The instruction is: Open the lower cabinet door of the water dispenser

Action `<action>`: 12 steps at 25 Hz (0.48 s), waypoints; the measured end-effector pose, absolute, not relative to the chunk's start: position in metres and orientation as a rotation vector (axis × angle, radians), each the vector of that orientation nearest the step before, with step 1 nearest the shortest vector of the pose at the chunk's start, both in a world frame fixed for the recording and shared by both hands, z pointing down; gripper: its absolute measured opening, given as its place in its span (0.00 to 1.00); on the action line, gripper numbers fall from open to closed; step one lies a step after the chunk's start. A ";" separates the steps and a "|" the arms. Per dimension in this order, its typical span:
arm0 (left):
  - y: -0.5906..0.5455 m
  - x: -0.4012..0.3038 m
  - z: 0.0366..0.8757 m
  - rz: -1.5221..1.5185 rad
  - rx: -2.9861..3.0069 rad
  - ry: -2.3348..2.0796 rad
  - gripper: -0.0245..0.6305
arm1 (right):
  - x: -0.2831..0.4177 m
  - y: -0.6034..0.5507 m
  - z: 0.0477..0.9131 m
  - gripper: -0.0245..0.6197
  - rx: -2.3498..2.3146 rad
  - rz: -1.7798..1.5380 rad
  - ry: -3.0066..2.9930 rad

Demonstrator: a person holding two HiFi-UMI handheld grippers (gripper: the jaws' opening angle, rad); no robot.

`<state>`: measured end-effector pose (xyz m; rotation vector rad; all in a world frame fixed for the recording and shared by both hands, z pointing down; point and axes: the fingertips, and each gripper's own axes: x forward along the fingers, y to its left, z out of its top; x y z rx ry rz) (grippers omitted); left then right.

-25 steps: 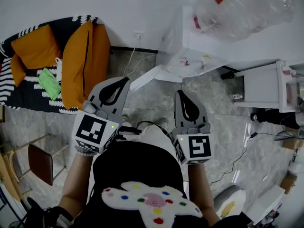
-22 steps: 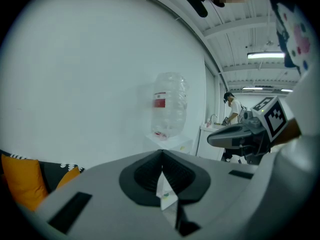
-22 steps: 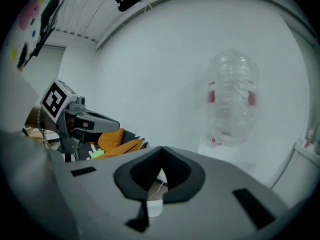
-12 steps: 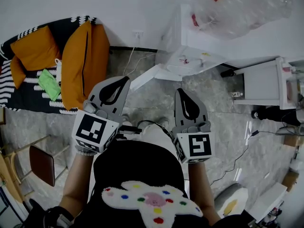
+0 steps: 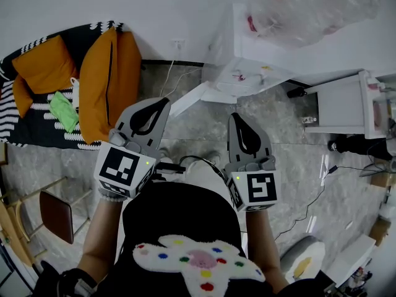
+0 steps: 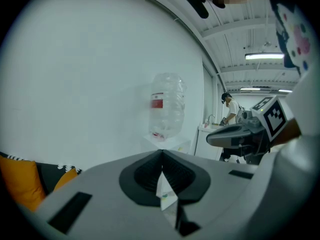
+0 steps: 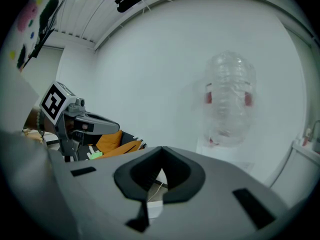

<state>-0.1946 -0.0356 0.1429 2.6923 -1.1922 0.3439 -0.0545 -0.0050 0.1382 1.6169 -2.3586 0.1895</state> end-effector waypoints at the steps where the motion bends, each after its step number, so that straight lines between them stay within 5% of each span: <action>1: -0.036 -0.195 0.143 0.344 2.692 -1.191 0.06 | -0.054 -0.005 0.140 0.04 1.613 0.182 -2.357; 12: -0.037 -0.196 0.145 0.340 2.687 -1.190 0.06 | -0.055 -0.006 0.142 0.04 1.617 0.205 -2.336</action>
